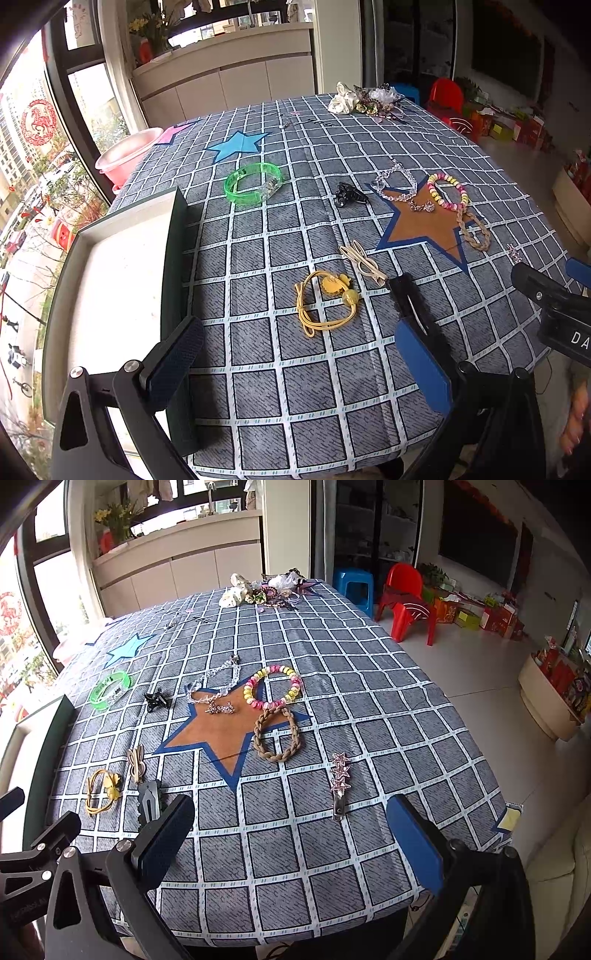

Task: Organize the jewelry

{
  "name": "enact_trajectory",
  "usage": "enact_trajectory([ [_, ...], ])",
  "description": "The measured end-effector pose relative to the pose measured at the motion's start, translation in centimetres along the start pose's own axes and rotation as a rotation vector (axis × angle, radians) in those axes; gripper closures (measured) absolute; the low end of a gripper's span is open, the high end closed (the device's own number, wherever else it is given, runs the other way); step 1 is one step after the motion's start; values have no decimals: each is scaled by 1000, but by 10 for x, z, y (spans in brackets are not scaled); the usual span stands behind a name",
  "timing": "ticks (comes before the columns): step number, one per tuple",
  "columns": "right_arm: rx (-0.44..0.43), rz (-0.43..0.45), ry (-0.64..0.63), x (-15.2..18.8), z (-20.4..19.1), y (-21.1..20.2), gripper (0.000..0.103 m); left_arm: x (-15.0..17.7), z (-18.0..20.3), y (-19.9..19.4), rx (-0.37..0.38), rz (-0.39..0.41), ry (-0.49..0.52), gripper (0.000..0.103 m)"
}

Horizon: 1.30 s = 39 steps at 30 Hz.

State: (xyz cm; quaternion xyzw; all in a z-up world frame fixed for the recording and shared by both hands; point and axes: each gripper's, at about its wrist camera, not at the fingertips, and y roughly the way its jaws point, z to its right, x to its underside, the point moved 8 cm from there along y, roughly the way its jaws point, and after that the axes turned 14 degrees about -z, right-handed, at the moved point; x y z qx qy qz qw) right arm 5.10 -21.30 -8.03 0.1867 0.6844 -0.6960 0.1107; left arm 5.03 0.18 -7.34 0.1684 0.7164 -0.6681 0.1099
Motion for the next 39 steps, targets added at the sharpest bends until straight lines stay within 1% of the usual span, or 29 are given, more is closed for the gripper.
enact_trajectory([
  [39, -5, -6, 1, 2, -1, 2, 0, 2, -1, 4, 0, -24, -3, 0],
])
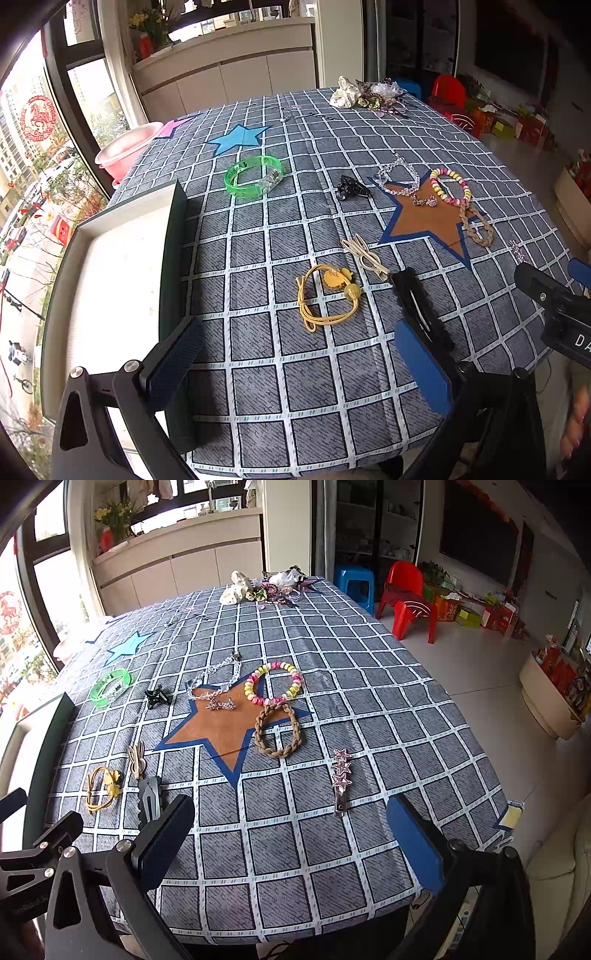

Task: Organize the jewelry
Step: 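Grasp the yellow cord bracelet with the left tool while the right tool grasps the pink star clip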

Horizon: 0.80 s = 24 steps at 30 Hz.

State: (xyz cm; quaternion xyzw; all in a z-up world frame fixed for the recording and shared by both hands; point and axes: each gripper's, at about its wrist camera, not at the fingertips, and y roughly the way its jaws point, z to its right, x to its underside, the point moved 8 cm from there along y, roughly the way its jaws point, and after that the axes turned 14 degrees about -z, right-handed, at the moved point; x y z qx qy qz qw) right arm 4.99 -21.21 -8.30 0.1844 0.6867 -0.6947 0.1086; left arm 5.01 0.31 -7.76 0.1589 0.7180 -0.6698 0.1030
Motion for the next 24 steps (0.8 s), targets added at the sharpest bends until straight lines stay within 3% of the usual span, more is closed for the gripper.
enact_trajectory([
  [15, -1, -4, 5, 2, 2, 2, 0, 1, 2, 2, 9, -11, 3, 0],
  [24, -2, -15, 38, 3, 18, 4, 0, -1, -6, 17, 50, -66, -33, 0],
])
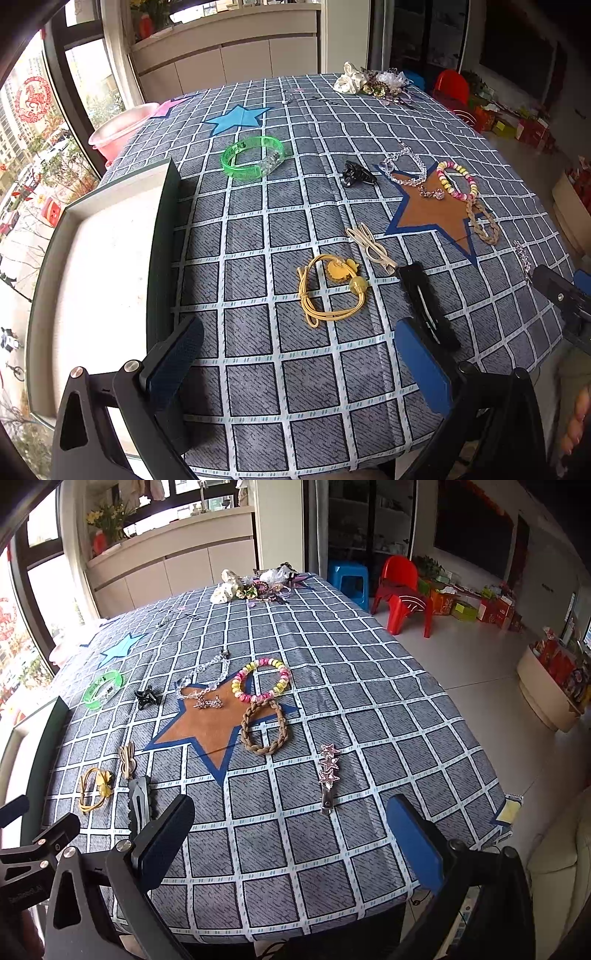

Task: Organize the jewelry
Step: 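Grasp the yellow cord bracelet with the left tool while the right tool grasps the pink star clip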

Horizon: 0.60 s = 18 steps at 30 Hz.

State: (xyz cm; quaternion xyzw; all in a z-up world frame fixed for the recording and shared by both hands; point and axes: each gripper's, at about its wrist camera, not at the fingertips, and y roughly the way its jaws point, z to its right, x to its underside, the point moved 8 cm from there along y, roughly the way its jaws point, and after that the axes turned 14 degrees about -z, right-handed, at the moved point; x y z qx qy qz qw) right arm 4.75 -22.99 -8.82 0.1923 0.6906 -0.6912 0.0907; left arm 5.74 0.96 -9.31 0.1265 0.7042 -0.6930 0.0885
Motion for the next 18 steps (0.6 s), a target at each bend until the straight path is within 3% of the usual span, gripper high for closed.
enact_trajectory([
  [11, -19, -64, 114, 4, 49, 20, 0, -15, 9, 17, 19, -29, 50, 0],
  [18, -11, -87, 67, -3, 43, 37, 2, -21, 4, 37, 9, -62, 54, 0],
])
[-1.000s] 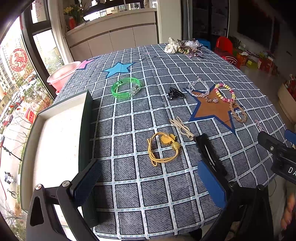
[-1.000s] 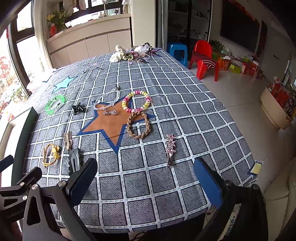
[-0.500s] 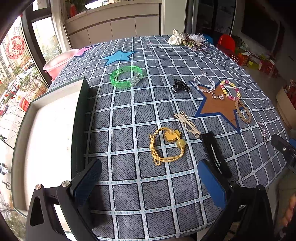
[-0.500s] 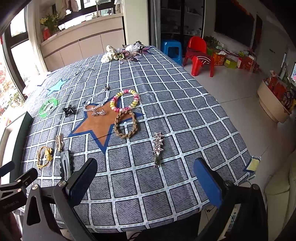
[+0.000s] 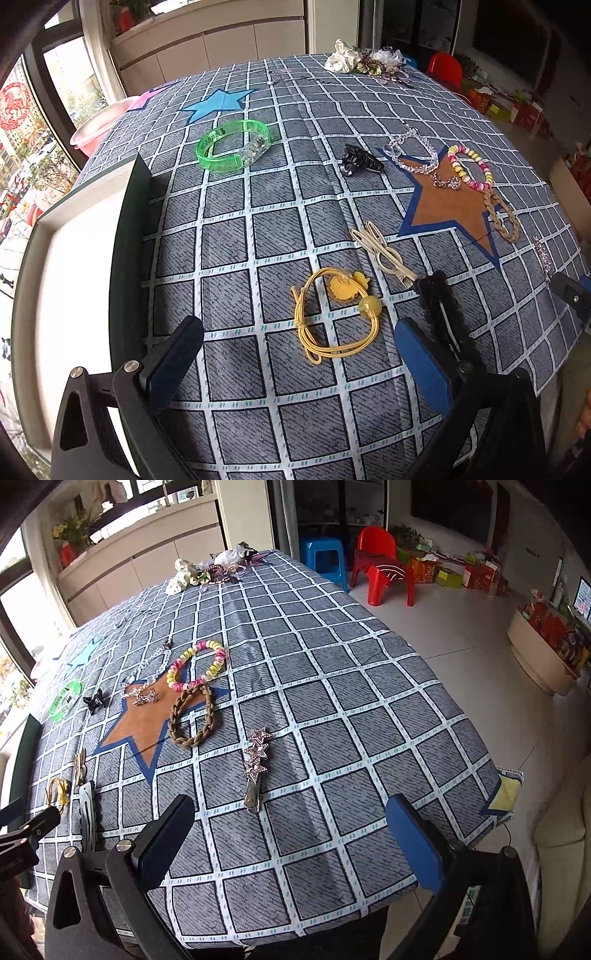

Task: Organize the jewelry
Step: 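Grasp the yellow cord bracelet with the left tool while the right tool grasps the pink star clip, then carry the yellow bracelet with the left tool while the right tool carries the star clip to the white box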

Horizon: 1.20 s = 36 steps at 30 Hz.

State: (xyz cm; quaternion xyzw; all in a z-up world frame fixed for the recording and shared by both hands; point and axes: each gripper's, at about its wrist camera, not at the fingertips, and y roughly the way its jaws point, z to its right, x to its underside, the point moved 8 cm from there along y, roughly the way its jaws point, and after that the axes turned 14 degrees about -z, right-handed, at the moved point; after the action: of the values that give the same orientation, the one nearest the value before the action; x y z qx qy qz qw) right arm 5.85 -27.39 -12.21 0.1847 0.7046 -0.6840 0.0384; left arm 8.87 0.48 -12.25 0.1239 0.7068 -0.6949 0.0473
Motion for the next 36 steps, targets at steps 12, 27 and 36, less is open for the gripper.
enact_trajectory([
  [12, 20, -33, -61, -15, -20, 26, 12, -8, 20, 6, 30, -1, 85, 8],
  [27, -19, -19, -63, -13, -25, 15, 85, -3, 31, -17, 182, 25, 112, 80],
  [36, -137, 10, -56, -12, -36, -17, 85, -8, 11, -63, 215, 126, 83, 80],
])
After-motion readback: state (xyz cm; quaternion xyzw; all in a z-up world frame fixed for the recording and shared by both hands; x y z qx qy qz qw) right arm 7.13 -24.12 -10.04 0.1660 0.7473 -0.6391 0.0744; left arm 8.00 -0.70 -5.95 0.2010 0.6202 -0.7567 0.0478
